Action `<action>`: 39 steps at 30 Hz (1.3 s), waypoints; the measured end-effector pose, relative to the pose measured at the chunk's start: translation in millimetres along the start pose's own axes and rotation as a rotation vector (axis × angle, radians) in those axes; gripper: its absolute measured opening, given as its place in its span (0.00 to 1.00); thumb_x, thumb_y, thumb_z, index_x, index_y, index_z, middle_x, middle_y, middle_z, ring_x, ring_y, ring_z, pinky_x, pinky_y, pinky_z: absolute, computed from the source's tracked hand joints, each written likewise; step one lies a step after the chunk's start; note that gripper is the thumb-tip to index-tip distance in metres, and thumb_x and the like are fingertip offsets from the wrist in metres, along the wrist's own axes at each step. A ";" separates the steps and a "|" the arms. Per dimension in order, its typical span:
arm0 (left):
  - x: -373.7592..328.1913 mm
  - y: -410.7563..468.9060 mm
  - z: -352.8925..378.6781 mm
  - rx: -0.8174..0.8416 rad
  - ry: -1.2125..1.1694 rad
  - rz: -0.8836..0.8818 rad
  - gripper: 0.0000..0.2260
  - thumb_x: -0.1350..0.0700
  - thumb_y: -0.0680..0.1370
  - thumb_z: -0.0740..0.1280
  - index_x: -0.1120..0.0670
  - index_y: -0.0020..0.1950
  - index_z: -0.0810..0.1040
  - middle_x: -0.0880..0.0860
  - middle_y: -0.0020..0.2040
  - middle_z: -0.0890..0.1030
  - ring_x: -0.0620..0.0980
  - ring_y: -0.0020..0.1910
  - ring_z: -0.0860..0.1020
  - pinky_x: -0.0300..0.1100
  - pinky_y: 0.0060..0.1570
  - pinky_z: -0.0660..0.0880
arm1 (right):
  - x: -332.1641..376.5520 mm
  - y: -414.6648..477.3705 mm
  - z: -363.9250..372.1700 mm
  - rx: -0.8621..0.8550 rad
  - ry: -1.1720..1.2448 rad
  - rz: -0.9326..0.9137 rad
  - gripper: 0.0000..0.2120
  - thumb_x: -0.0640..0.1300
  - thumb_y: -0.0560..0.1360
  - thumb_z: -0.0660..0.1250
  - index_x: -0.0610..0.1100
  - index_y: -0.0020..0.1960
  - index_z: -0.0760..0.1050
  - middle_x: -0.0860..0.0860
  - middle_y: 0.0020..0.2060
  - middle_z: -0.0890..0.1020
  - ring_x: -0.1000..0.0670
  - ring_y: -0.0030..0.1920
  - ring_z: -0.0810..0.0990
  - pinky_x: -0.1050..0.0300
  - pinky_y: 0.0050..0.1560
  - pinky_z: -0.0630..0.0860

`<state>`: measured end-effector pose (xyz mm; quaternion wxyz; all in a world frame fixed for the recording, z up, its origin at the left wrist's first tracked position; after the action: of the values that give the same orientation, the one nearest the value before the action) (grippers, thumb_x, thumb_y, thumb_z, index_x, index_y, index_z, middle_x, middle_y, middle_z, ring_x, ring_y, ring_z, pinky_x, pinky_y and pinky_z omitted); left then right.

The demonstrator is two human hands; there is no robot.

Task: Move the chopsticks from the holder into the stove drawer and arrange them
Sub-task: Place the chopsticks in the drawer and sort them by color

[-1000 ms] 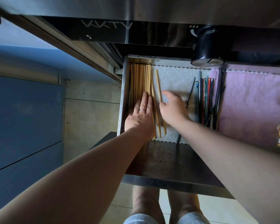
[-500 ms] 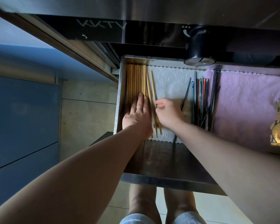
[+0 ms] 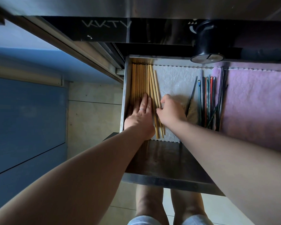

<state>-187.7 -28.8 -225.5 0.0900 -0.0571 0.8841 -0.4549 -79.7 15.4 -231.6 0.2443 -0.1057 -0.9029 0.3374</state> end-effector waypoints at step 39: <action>1.2 2.5 -1.6 0.022 -0.047 0.065 0.43 0.68 0.76 0.59 0.44 0.79 0.35 0.41 0.74 0.25 0.51 0.78 0.36 0.53 0.73 0.58 | -12.4 1.7 7.5 -0.004 0.089 0.116 0.03 0.42 0.75 0.67 0.43 0.48 0.79 0.48 0.42 0.81 0.46 0.44 0.80 0.55 0.44 0.77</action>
<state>-189.2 -26.3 -226.7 0.1263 -0.0379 0.8780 -0.4601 -72.8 8.1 -242.2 0.2640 -0.1734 -0.8843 0.3440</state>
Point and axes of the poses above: each hand's wrist, its own y-axis towards the middle knuckle, its own z-axis out of the palm, x = y × z, the point moved 7 cm from there along y, towards the middle knuckle
